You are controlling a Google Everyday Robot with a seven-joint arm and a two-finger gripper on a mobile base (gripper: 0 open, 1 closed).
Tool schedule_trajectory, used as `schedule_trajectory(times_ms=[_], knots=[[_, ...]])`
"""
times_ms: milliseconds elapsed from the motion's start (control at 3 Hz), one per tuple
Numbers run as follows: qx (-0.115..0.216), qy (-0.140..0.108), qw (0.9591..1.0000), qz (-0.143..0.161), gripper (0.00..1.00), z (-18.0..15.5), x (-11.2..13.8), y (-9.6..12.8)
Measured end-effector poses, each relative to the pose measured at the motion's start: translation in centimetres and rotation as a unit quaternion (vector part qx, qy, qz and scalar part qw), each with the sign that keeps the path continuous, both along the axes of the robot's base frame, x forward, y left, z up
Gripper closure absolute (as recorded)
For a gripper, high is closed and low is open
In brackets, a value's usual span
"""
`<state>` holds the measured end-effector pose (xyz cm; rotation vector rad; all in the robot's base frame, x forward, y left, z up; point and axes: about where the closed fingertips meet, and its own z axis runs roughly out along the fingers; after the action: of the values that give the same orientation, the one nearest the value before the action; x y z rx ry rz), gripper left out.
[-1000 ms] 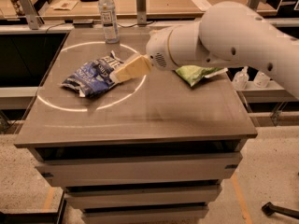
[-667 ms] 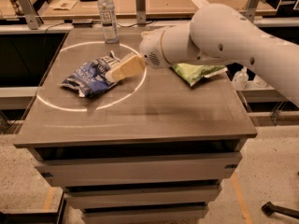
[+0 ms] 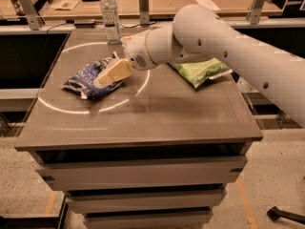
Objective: Move blue chip bag near blue plastic bottle
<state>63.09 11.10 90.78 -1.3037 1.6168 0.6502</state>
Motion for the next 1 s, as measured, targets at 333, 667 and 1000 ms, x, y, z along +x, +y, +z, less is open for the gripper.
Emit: schedule_trajectory(times_ms=[333,667,1000], knots=[[-0.003,0.012,0.9994,0.032,0.00,-1.4,-0.2,1.9],[-0.011,0.029,0.9985,0.046,0.00,-3.1,-0.4,2.0],[-0.029,0.042,0.9973,0.052,0.00,-5.1,-0.3,-0.4]])
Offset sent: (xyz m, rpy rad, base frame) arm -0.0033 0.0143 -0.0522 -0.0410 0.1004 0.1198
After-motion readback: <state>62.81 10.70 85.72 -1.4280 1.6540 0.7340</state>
